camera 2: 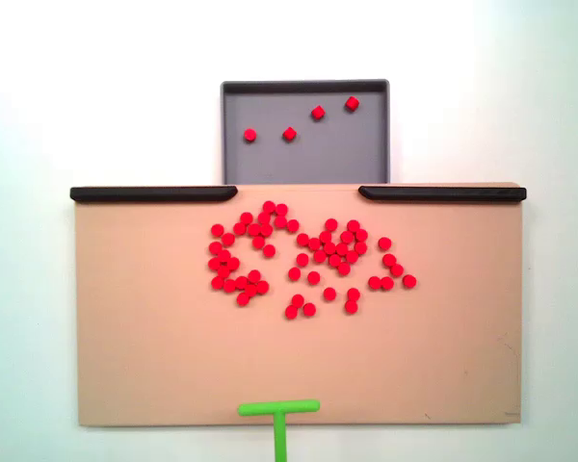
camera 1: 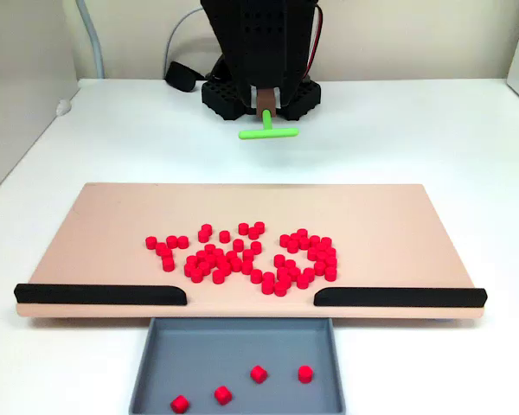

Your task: Gather the right side granules

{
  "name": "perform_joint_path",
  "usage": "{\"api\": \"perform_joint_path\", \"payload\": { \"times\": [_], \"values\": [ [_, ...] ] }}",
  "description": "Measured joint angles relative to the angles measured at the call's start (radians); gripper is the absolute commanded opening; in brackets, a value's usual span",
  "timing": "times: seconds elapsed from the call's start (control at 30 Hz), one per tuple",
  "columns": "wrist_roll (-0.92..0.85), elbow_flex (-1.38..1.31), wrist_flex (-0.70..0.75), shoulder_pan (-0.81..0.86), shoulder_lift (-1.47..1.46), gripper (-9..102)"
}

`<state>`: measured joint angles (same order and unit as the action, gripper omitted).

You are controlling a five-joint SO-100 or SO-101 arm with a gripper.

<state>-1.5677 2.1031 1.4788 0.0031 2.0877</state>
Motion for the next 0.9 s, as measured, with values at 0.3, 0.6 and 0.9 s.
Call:
{"api": "perform_joint_path", "payload": {
  "times": [0.3, 0.6, 0.9],
  "values": [
    [0.023, 0.0, -0.005, 0.0, -0.002, 2],
    [0.023, 0.0, -0.005, 0.0, -0.002, 2],
    [0.023, 0.0, -0.005, 0.0, -0.002, 2]
  ]
}}
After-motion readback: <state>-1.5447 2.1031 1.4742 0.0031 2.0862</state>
